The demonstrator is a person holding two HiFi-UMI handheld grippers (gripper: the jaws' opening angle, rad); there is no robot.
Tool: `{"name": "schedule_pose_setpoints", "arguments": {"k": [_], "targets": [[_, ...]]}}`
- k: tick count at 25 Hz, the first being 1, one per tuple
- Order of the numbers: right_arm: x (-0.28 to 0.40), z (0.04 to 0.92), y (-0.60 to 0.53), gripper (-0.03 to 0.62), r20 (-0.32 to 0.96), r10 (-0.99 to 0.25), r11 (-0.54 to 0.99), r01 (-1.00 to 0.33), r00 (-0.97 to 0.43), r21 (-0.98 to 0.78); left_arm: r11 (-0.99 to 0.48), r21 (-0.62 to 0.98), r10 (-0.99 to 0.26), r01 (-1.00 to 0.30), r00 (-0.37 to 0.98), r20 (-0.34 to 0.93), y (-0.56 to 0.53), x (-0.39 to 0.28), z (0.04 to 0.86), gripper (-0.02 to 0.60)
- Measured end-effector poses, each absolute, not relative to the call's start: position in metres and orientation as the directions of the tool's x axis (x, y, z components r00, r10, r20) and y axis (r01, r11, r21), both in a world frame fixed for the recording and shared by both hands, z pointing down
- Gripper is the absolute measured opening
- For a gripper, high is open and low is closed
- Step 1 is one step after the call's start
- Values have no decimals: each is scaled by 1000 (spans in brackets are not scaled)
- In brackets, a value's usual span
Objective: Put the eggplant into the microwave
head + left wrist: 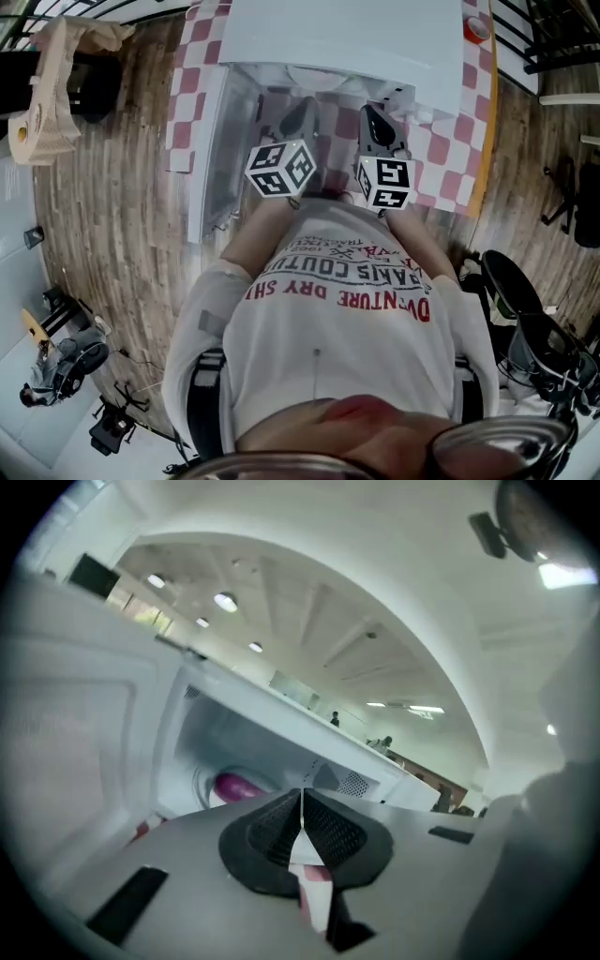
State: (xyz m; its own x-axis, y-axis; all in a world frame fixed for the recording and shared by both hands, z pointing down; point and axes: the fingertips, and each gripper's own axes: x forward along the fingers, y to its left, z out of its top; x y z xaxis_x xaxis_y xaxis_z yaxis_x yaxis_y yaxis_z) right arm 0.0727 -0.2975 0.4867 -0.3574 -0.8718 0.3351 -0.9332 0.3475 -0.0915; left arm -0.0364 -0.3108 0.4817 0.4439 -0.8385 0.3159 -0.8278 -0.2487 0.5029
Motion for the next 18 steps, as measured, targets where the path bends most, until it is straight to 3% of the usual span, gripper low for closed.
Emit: {"name": "schedule_pose_setpoints", "arguments": {"k": [7,18], "targets": [[69,459,-287,25,266,-879,392,-917,-396,-70,-433,122,-865,-893,450,223,-298,-18,436,34],[66,433,-287,25,194,-886,424,-905,-421,-29,-463,123,-860,-878,479,176,-300,-8,418,34]]}}
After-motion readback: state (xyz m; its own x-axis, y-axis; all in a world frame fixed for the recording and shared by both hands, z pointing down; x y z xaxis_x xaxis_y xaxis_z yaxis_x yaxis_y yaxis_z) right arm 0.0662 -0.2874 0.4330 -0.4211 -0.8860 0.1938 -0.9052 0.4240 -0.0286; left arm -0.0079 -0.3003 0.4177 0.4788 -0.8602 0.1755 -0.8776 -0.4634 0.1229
